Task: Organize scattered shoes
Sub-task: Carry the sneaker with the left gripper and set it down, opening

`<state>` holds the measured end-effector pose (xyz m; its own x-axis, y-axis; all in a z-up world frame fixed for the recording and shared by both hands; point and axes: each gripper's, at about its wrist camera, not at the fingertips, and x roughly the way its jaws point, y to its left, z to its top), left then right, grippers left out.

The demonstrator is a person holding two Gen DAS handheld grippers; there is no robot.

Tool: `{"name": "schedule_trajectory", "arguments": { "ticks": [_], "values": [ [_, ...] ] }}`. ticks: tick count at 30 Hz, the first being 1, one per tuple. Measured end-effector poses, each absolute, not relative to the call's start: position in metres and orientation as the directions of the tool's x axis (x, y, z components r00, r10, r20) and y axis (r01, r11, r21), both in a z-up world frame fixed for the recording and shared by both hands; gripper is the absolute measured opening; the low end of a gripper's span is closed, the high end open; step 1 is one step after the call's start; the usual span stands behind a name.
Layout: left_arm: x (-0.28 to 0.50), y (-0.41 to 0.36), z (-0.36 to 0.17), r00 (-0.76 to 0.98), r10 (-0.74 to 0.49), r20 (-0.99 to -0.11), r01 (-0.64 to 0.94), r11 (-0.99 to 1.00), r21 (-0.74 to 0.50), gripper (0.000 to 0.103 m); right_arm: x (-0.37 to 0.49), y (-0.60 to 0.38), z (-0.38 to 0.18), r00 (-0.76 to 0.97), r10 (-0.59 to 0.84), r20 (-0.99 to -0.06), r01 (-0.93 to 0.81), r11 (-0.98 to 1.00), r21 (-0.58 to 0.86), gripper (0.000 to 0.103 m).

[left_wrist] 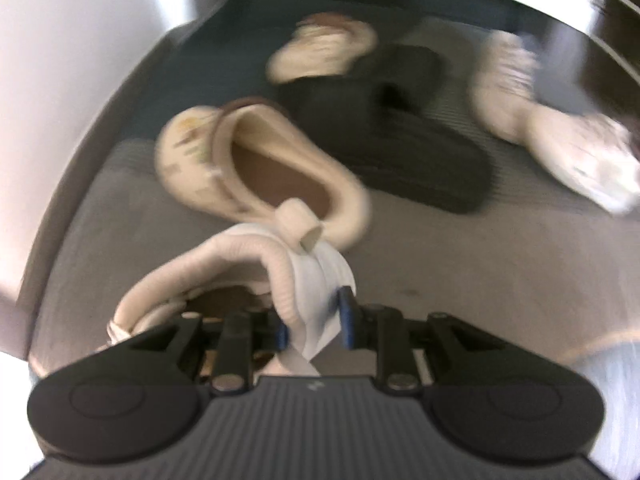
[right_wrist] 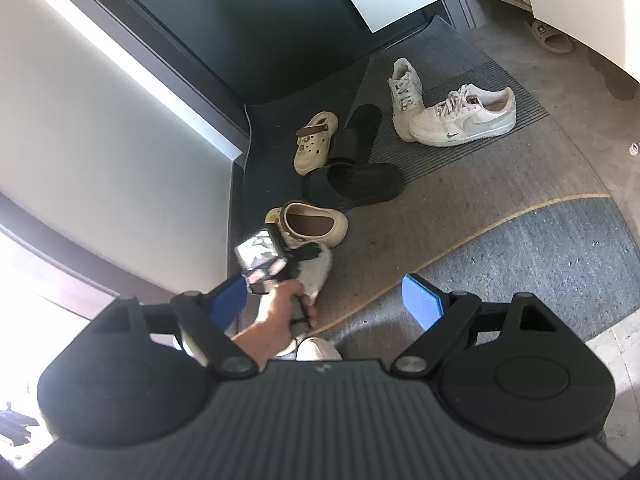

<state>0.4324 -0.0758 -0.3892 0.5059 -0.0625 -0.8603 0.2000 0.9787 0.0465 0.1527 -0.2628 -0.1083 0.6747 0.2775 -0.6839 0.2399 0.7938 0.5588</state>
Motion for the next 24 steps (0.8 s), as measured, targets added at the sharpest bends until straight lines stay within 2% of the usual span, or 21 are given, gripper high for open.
{"name": "schedule_trajectory", "arguments": {
  "ticks": [5,13,19,21,24],
  "values": [
    [0.406,-0.115,-0.386,0.478,-0.149,-0.866,0.304,0.953,0.004,0.027,0.152,-0.264,-0.110,0.669,0.273,-0.691,0.255,0.790,0.558,0.087],
    [0.314,-0.181,-0.384,0.431,-0.316,-0.845,0.599,0.801,0.005,0.027,0.148,-0.278,-0.108,0.706,0.179,-0.685,0.327,0.776,0.539,0.087],
    [0.259,-0.210,-0.414,0.359,-0.336,-0.871,0.745,0.665,0.050,0.028,0.152,-0.283,-0.112,0.708,0.167,-0.686,0.344,0.767,0.541,0.087],
    [0.252,-0.216,-0.421,0.365,-0.343,-0.866,0.766,0.639,0.071,0.023,0.154,-0.281,-0.115,0.696,0.183,-0.694,0.341,0.766,0.545,0.087],
    [0.244,-0.220,-0.425,0.386,-0.344,-0.856,0.774,0.625,0.098,0.024,0.154,-0.281,-0.118,0.688,0.192,-0.700,0.352,0.755,0.553,0.087]
  ]
}}
